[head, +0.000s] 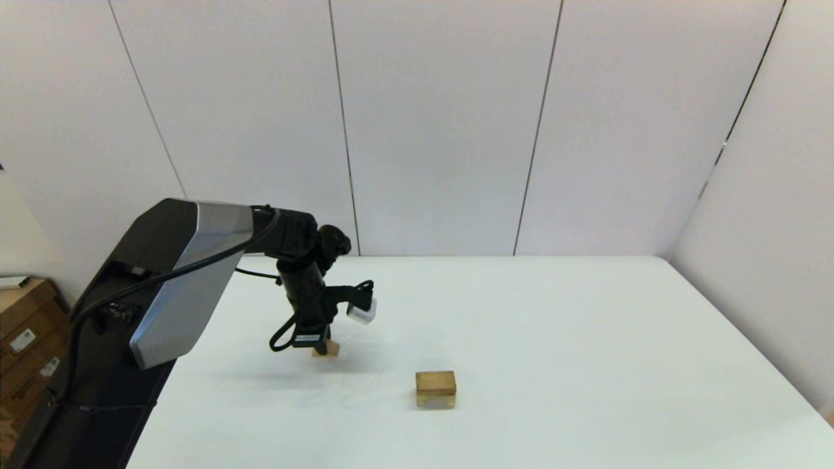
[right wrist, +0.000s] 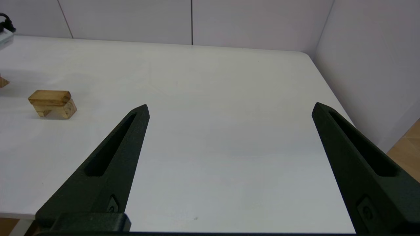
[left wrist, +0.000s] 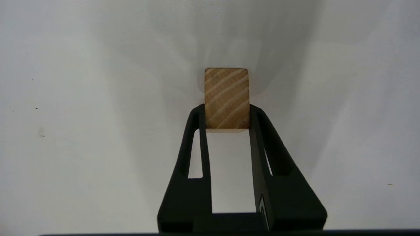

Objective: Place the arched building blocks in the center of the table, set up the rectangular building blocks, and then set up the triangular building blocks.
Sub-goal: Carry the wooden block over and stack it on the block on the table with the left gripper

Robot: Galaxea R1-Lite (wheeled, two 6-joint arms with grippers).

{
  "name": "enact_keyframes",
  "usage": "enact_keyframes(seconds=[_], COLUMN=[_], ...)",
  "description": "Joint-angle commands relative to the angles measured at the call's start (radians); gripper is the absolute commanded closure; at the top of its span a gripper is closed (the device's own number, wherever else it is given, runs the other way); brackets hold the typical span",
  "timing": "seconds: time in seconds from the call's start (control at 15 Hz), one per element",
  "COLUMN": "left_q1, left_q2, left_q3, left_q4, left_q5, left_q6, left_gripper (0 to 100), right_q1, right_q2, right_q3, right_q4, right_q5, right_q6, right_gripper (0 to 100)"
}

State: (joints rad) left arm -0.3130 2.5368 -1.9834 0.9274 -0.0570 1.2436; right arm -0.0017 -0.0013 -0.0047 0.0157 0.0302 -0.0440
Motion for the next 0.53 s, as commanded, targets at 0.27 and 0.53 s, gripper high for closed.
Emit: enact_keyframes(seconds=[0.27, 0.53], left_q1=[-0.032, -0.109], left_q2=[-0.119, -0.181], left_q3=[0.002, 0.002], left_q4=[0.021, 0.039], left_q5=[-0.017, -0.017], left_q6=[-0.012, -0.016], left_gripper=[100, 100], right_q1=[0.000, 0.000], right_q2=[0.000, 0.000], right_q3=[0.000, 0.000], right_q4=[0.000, 0.001], right_q5=[0.000, 0.000], right_q6=[0.000, 0.000], right_gripper=[0, 0])
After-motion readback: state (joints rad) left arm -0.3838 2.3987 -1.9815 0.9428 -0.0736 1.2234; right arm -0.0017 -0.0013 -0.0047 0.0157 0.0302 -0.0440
